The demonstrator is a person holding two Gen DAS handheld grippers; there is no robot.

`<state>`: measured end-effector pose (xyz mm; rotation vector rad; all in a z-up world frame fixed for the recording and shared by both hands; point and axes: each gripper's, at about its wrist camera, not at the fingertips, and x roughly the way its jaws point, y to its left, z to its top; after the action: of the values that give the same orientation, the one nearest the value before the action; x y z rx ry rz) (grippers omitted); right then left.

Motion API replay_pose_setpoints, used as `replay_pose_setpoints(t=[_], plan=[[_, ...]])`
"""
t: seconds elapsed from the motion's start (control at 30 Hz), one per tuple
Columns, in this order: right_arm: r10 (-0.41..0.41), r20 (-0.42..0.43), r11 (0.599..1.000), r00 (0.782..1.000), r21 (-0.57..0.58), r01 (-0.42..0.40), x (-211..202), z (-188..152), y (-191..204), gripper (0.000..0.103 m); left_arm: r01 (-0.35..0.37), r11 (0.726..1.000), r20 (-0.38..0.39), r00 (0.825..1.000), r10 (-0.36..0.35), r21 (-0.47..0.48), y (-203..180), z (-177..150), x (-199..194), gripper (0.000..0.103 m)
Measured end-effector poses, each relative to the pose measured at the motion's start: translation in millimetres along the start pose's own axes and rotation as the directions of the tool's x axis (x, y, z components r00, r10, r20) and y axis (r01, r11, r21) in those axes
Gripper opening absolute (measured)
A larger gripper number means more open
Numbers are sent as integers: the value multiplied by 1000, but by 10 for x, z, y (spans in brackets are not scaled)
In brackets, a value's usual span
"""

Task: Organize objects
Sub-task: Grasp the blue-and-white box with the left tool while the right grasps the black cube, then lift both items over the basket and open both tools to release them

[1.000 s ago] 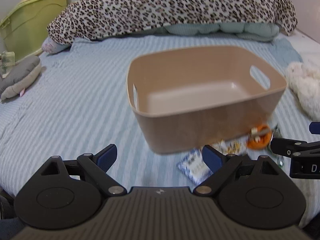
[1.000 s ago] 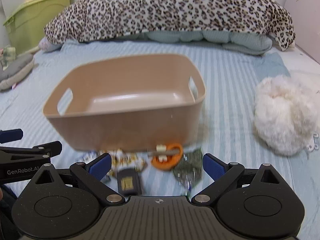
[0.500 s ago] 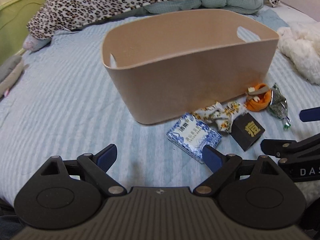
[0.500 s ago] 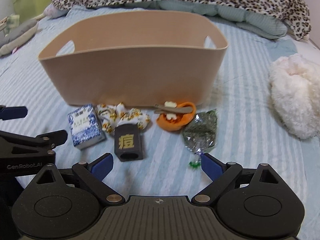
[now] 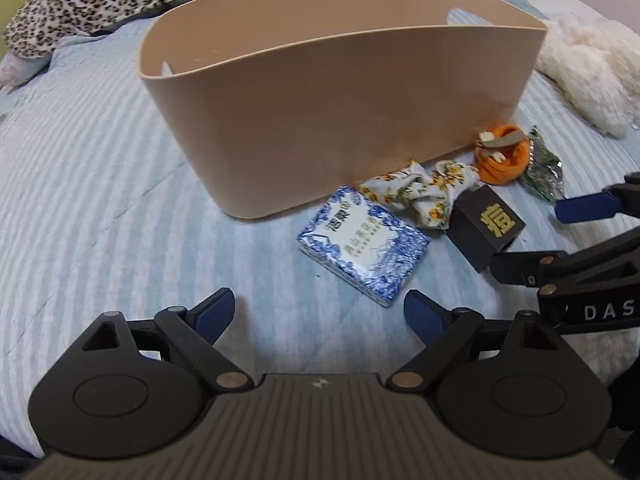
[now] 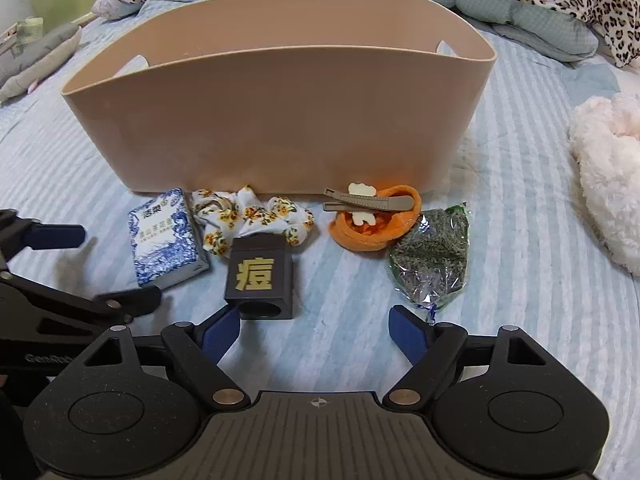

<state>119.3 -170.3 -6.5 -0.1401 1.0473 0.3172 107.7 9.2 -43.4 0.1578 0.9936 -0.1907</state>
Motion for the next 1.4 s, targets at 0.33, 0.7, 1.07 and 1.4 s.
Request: replay_pose_setpoints(t=[0.33,0.7,1.07,1.4], plan=[[60,17,998,998,20,-60,-5,94,41,80,0,1000,7,1000,0,8,4,32,70,92],[66,14,996,998,66,-66,182,145,-70,41,25,998,142,989,-33,58,-106,42,160,91],[37,29,998,999,55,-39,160,67,-52,30,82,997,122,989,-82,1,-6,83,138,65],[43,47,996,998,81,-47,6,-6,-98,29,65,998,138,989,-61,-25,73,70,-76,65]])
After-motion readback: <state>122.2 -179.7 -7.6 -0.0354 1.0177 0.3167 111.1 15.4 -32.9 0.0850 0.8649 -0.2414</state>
